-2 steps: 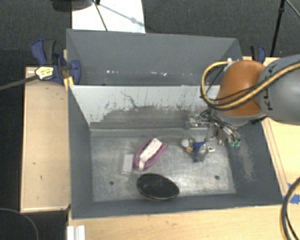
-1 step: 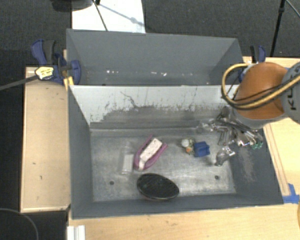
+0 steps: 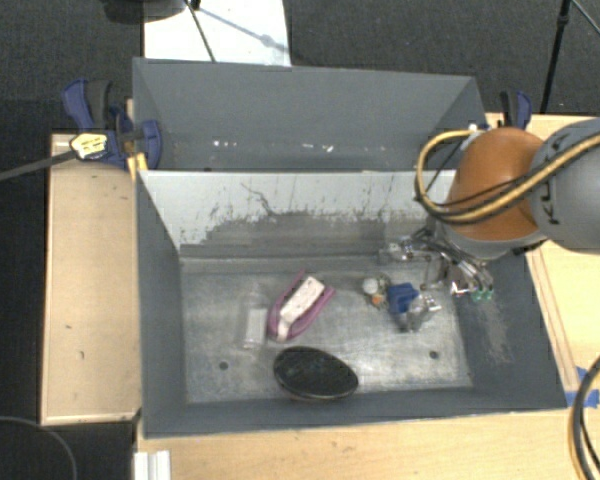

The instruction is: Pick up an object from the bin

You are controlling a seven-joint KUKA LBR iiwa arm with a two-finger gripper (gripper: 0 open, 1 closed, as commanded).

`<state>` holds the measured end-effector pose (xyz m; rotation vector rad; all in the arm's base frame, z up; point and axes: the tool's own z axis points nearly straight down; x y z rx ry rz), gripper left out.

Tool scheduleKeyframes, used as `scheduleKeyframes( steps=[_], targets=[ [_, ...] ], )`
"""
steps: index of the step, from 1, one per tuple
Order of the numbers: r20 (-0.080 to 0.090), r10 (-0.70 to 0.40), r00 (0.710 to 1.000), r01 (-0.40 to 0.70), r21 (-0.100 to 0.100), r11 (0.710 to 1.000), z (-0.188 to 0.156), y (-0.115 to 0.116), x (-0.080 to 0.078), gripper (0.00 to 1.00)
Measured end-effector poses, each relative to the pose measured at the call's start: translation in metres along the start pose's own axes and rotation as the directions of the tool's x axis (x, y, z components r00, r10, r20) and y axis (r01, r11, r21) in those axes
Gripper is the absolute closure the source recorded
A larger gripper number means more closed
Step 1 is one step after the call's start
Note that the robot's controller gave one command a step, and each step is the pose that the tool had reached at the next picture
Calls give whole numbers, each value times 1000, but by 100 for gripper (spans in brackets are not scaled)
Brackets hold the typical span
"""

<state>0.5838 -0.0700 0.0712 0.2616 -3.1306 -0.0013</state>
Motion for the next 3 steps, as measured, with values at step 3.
scheduleKeyframes(
  steps=[3],
  targets=[
    [10,-385,923,385,10,923,-240,-48,8,100]
  ],
)
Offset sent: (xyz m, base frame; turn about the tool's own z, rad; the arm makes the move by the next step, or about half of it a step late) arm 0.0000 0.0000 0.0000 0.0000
